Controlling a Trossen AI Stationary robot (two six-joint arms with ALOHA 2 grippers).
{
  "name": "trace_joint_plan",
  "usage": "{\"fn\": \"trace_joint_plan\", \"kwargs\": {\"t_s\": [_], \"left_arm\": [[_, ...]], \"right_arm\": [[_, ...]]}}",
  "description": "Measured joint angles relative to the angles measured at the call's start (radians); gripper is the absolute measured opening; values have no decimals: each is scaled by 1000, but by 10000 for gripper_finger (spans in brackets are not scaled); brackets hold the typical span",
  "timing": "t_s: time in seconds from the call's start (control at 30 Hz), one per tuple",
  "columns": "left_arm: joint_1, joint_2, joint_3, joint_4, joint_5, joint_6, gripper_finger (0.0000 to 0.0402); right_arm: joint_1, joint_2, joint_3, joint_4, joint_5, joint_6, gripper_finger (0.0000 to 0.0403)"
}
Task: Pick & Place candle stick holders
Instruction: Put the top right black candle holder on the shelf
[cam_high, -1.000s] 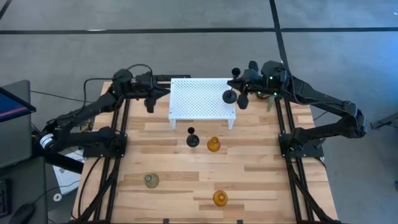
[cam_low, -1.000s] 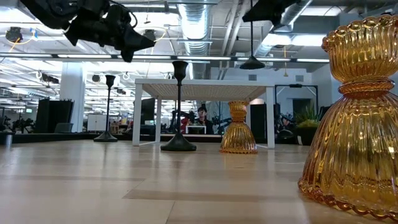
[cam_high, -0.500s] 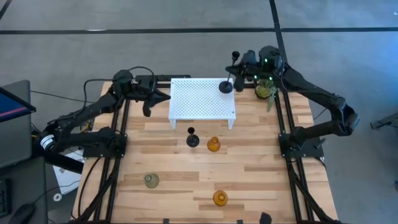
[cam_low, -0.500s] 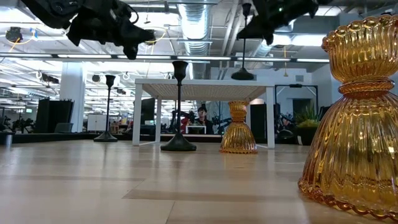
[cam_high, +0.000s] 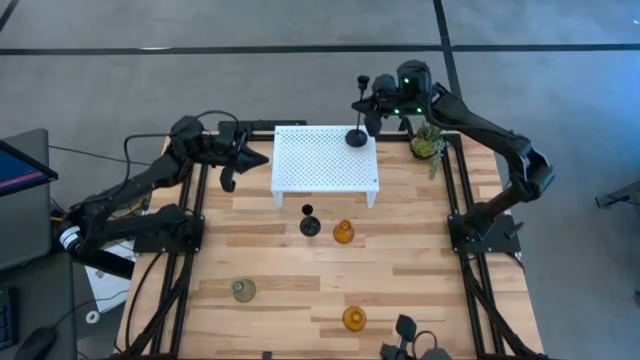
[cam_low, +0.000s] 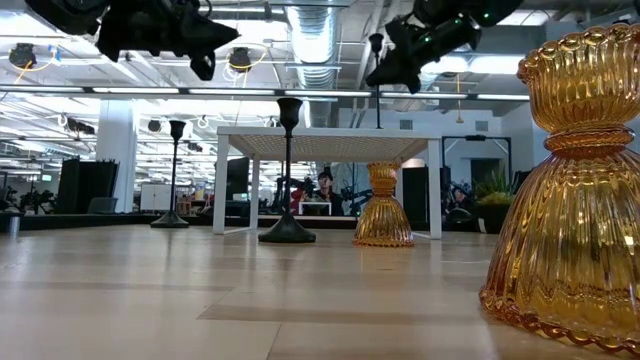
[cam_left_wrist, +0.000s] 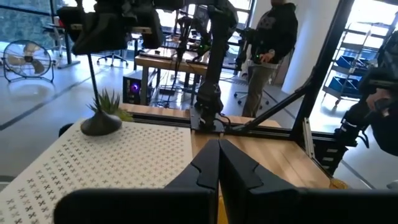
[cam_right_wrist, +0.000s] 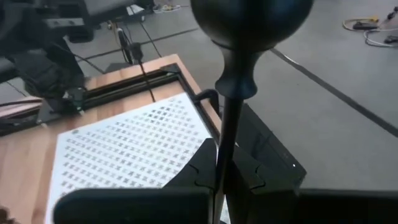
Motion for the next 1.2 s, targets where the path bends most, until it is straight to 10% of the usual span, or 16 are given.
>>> {"fn": "trace_joint_plan", "kwargs": {"t_s": [1.2], "left_arm": [[1, -8, -64, 5, -24, 0, 4]], "right_arm": [[-21, 14, -1, -13, 10, -25, 0]]}}
